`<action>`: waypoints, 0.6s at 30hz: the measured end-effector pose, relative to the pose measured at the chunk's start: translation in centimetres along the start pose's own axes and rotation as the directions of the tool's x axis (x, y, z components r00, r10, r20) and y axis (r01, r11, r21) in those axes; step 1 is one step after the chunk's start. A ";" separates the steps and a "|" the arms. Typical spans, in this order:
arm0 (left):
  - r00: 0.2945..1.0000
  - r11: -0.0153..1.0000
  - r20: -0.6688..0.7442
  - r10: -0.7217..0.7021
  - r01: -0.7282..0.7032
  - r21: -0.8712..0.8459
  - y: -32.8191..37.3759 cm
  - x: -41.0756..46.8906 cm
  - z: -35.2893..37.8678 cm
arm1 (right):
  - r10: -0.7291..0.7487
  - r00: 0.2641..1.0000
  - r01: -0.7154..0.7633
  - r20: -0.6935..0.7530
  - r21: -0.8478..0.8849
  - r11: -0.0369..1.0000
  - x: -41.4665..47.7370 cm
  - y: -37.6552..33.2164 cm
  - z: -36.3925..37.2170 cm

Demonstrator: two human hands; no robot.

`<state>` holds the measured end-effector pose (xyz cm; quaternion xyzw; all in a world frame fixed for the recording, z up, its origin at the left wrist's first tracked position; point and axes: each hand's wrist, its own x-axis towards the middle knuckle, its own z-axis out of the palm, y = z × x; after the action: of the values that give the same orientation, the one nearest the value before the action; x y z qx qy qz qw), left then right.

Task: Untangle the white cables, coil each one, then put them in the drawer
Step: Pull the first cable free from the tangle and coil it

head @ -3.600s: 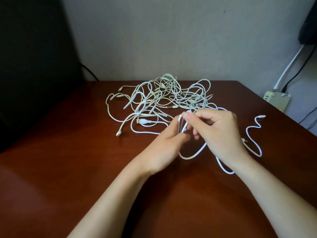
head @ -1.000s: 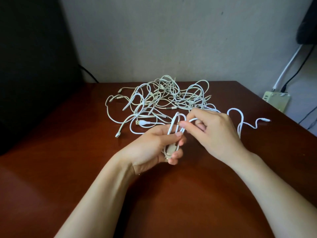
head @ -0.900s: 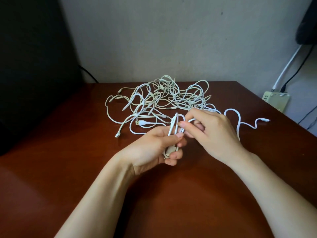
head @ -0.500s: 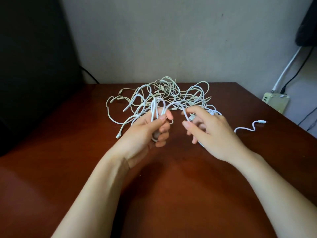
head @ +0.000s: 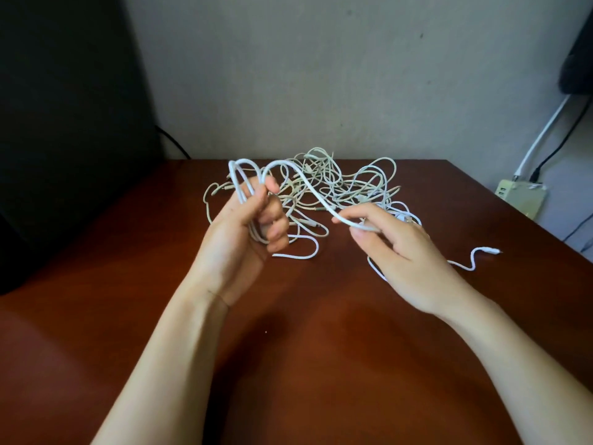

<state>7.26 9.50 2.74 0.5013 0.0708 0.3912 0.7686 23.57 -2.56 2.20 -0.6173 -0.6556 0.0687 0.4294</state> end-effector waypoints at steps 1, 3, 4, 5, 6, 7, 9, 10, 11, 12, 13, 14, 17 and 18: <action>0.999 0.999 -0.017 -0.027 0.027 0.019 -0.2 0.0 0.1 | -0.009 1.000 0.009 -0.008 0.027 1.000 0.0 -0.3 0.1; 0.996 0.994 -0.044 -0.079 0.082 0.071 -0.9 0.0 0.5 | -0.019 1.000 0.018 0.013 0.083 0.996 -0.2 -0.7 0.2; 0.994 0.989 -0.055 -0.097 0.102 0.106 -1.3 -0.1 0.7 | -0.015 0.999 0.011 0.040 0.104 0.994 -0.2 -0.8 0.3; 0.992 0.983 -0.061 -0.109 0.116 0.141 -1.6 -0.1 0.9 | 0.000 0.998 -0.008 0.068 0.126 0.992 -0.2 -0.9 0.5; 0.991 0.977 -0.062 -0.117 0.126 0.172 -1.8 -0.1 1.1 | 0.024 0.996 -0.036 0.087 0.147 0.988 -0.2 -0.8 0.7; 0.990 0.971 -0.059 -0.124 0.134 0.196 -2.0 -0.2 1.3 | 0.048 0.995 -0.062 0.089 0.161 0.985 -0.2 -0.8 0.9; 0.989 0.963 -0.055 -0.140 0.148 0.225 -2.2 -0.3 1.7 | 0.083 0.995 -0.090 0.048 0.171 0.981 0.0 -0.6 1.3; 0.988 0.960 -0.055 -0.146 0.155 0.234 -2.3 -0.3 1.8 | 0.089 0.996 -0.091 0.020 0.163 0.982 0.1 -0.4 1.4; 0.987 0.955 -0.056 -0.152 0.161 0.248 -2.4 -0.3 1.9 | 0.088 0.996 -0.087 -0.004 0.138 0.987 0.1 -0.3 1.5; 0.986 0.949 -0.058 -0.159 0.168 0.266 -2.6 -0.3 2.0 | 0.081 0.996 -0.079 -0.025 0.092 0.993 0.1 -0.3 1.5; 0.984 0.943 -0.061 -0.166 0.177 0.283 -2.9 -0.4 2.1 | 0.065 0.997 -0.064 -0.044 0.035 0.997 0.0 -0.4 1.6; 0.982 0.935 -0.065 -0.175 0.186 0.301 -3.2 -0.4 2.2 | 0.045 0.997 -0.046 -0.060 -0.017 0.999 0.0 -0.5 1.7; 0.979 0.905 -0.087 -0.185 0.204 0.373 -4.4 -0.6 2.5 | 0.007 0.995 -0.016 -0.099 -0.093 0.996 -0.2 -0.3 2.3; 0.980 0.890 -0.090 -0.178 0.199 0.409 -4.8 -0.6 2.5 | 0.001 0.993 -0.014 -0.114 -0.112 0.994 -0.2 -0.2 2.6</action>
<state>10.63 6.35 -0.14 0.6343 0.2201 0.3032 0.6762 21.71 -1.62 0.55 -0.6457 -0.6307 -0.0021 0.4304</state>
